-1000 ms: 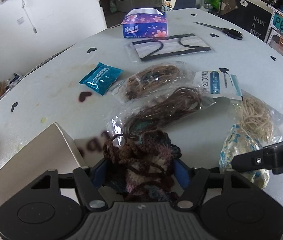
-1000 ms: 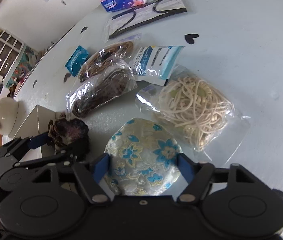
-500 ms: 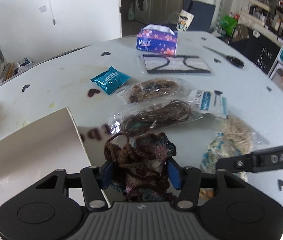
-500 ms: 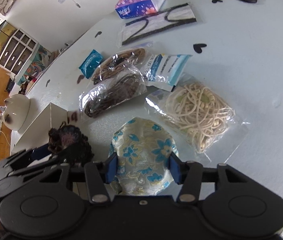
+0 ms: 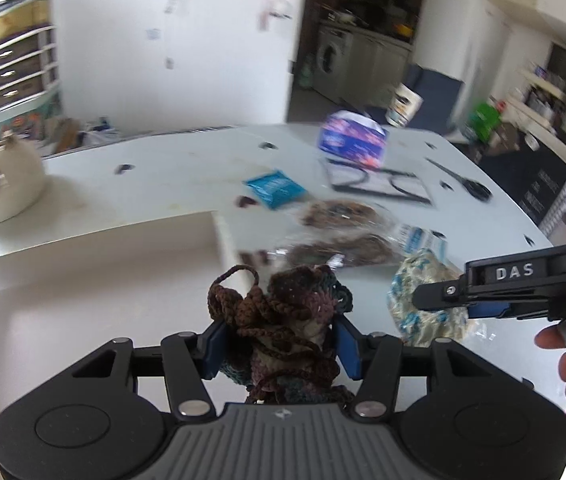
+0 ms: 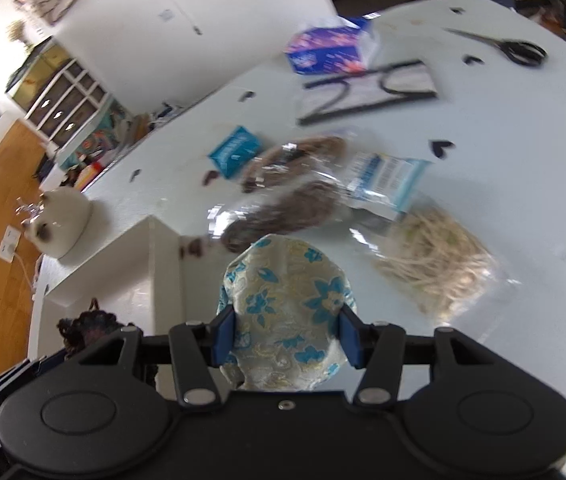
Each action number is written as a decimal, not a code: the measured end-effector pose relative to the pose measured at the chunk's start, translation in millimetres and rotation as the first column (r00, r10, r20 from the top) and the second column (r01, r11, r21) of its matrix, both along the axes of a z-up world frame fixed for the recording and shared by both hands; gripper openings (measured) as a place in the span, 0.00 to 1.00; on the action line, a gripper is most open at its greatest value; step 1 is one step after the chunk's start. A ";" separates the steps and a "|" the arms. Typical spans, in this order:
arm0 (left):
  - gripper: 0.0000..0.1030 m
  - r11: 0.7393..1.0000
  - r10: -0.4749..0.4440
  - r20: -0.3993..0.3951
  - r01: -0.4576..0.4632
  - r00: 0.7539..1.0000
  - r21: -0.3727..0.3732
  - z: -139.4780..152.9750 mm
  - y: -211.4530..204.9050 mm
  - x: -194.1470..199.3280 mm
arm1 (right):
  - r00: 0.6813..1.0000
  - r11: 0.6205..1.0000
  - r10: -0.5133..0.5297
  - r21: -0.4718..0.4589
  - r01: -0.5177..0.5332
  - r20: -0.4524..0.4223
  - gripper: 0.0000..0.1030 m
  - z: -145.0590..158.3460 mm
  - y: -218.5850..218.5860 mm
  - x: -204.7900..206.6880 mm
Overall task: Organize soft objects
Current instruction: 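Carry the pouch and scrunchie into the white tray and release both, then move both open tools back toward the bagged items on the table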
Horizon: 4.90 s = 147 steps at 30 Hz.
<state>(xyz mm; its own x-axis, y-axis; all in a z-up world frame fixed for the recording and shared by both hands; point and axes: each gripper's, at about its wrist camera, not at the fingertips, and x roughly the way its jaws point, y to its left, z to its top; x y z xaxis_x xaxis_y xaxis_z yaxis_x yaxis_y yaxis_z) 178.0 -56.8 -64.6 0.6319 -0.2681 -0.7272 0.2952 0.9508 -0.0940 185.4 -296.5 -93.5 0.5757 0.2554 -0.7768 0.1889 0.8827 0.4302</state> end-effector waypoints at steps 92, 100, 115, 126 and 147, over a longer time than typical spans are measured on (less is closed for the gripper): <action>0.84 0.998 0.028 -0.048 -0.031 0.998 -0.059 -13.5 259.5 21.4 | 0.957 0.957 0.291 -0.009 -0.291 0.014 0.44 18.6 315.7 70.6; 0.84 0.998 0.047 -0.005 -0.047 0.999 -0.035 0.9 257.3 6.6 | 0.951 0.952 0.296 -0.102 -0.287 0.088 0.49 38.3 301.2 42.2; 0.99 0.991 0.130 0.016 -0.129 0.991 -0.021 6.9 266.4 -16.6 | 0.937 0.925 0.313 -0.273 -0.264 0.157 0.87 45.8 290.9 -12.7; 1.00 0.980 0.198 0.036 -0.198 0.979 -0.011 15.8 264.1 -29.3 | 0.943 0.920 0.273 -0.338 -0.198 0.192 1.00 45.1 273.1 -29.0; 1.00 0.955 0.297 0.058 -0.297 0.953 -0.012 36.7 159.0 -27.2 | 0.910 0.904 0.313 -0.380 -0.197 0.272 1.00 61.6 146.0 -26.5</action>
<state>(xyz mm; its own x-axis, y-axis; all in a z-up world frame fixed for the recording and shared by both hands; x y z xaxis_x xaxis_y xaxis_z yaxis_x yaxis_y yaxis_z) 150.8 102.1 -27.9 0.7251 -0.0639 -0.6857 0.0043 0.9961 -0.0884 158.9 -150.5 -31.9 0.7568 0.1838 -0.6273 -0.1586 0.9826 0.0965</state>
